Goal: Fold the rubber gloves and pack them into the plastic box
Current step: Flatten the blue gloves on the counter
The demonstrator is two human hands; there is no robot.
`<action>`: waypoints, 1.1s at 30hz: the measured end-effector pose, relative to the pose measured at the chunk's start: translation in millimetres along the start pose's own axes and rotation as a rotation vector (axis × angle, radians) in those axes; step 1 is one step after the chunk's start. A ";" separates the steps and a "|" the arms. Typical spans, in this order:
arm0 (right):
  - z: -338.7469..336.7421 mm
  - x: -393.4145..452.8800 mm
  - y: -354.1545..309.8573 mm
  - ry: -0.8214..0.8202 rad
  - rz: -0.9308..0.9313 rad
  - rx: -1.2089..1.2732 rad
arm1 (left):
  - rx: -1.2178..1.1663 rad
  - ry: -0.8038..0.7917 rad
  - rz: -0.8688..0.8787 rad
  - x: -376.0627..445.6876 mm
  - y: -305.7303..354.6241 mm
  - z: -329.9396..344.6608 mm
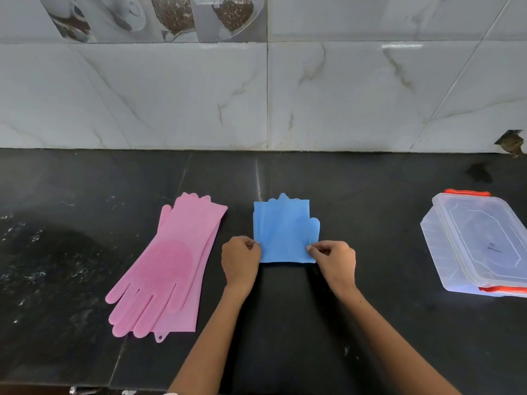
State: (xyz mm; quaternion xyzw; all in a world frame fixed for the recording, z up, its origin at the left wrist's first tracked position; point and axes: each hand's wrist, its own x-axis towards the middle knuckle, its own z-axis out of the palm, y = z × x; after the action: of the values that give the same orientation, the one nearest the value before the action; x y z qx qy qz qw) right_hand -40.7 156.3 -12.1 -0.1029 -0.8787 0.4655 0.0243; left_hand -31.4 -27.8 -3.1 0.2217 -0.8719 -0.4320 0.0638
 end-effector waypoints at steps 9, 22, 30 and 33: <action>6.2 -11.2 -1.0 0.080 0.002 -0.008 | -0.046 0.047 0.097 -21.7 -8.1 2.5; 3.8 -29.1 7.1 0.155 -0.202 -0.023 | 0.046 0.064 0.163 -18.5 -16.8 11.6; 12.4 -25.5 -2.3 0.279 -0.255 -0.345 | 0.210 0.029 0.178 -11.3 -12.9 16.5; 23.8 -17.0 -15.6 0.251 -0.478 -0.501 | 0.224 0.023 0.171 -10.1 -12.1 16.9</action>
State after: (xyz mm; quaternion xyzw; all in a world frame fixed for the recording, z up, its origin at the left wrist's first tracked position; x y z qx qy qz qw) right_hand -29.8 125.0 -11.9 0.0463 -0.9548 0.2009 0.2140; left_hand -23.4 -17.4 -22.1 0.1574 -0.9296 -0.3223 0.0854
